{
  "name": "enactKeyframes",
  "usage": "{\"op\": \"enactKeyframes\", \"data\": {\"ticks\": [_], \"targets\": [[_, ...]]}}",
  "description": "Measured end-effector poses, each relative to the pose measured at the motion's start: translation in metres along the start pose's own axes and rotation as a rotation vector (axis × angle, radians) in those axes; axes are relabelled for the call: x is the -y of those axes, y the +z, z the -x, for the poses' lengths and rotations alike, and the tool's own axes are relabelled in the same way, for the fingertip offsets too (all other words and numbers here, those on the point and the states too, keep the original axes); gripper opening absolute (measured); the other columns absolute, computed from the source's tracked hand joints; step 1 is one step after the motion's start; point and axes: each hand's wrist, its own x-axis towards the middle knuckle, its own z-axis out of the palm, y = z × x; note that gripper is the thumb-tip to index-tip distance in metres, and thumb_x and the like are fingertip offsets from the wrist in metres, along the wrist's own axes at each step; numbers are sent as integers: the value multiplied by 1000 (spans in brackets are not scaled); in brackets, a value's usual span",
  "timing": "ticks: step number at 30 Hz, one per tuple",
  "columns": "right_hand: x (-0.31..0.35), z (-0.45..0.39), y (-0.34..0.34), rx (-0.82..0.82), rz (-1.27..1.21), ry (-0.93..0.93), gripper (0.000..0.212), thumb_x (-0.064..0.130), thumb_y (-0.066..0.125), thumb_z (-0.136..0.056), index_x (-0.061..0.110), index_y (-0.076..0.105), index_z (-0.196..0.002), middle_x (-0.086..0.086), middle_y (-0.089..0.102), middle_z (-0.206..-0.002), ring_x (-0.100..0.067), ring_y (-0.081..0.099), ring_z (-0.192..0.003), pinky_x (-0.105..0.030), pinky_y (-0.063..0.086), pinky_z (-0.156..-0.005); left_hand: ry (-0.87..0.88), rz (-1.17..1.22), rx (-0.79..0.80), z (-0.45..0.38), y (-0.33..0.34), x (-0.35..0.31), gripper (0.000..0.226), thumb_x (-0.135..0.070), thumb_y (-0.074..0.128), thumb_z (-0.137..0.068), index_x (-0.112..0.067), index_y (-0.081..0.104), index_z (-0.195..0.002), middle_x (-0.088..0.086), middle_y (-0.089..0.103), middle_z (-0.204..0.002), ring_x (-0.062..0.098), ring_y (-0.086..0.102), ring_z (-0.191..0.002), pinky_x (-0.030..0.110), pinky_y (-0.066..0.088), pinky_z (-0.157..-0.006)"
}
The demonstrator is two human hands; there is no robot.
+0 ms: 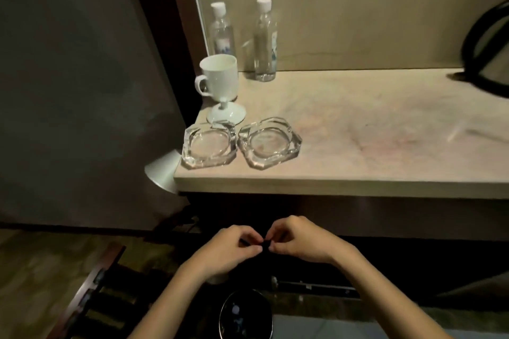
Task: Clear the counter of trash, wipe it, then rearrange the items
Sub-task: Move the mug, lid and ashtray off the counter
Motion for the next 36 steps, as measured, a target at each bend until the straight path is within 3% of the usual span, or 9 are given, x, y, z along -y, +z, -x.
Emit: {"op": "enactKeyframes", "data": {"ticks": [5, 12, 19, 23, 25, 31, 36], "targets": [[25, 32, -52, -100, 40, -90, 23, 28, 68, -86, 18, 69, -107, 4, 72, -99, 0, 64, -90, -10, 46, -77, 120, -23, -54, 8, -24, -49, 16, -34, 66, -86, -35, 67, -103, -8, 70, -100, 5, 66, -96, 29, 51, -94], [36, 52, -101, -117, 37, -127, 23, 27, 67, -87, 15, 70, -107, 4, 71, -103, -3, 65, -95, -18, 50, -86, 190, -76, -120, 15, -40, -94, 16, -31, 65, -88, -29, 67, -104, -8, 70, -100, 6, 65, -96, 24, 51, -92], [45, 56, -123, -170, 105, -173, 20, 27, 66, -88, 17, 71, -105, 6, 71, -100, -5, 65, -90, -17, 49, -82, 190, -97, -196, 22, -51, -113, 20, -29, 65, -88, -22, 68, -107, -10, 69, -99, -3, 63, -94, 20, 48, -93], [56, 48, -129, -182, 111, -185, 22, 29, 65, -89, 17, 70, -106, 3, 71, -101, -7, 65, -92, -21, 51, -83, 189, -107, -208, 25, -64, -117, 21, -27, 64, -89, -19, 67, -109, -13, 66, -85, -6, 61, -80, 10, 44, -80], [62, 42, -132, -184, 106, -182, 24, 29, 65, -89, 15, 70, -107, 1, 71, -103, -8, 66, -91, -25, 52, -84, 191, -117, -232, 24, -76, -117, 21, -27, 64, -90, -18, 67, -109, -10, 67, -91, -6, 62, -78, 7, 43, -76], [80, 18, -144, -226, 98, -182, 25, 30, 64, -90, 16, 70, -110, 1, 70, -105, -11, 66, -92, -28, 53, -85, 197, -89, -255, 13, -120, -113, 19, -25, 65, -89, -18, 68, -106, -1, 72, -99, 11, 69, -84, 31, 55, -85], [97, -14, -153, -262, 85, -154, 25, 29, 63, -90, 15, 69, -110, 0, 71, -103, -11, 65, -92, -31, 55, -86, 212, -90, -318, 4, -169, -105, 15, -26, 65, -89, -23, 69, -103, -8, 72, -96, 4, 69, -84, 21, 53, -81]]}}
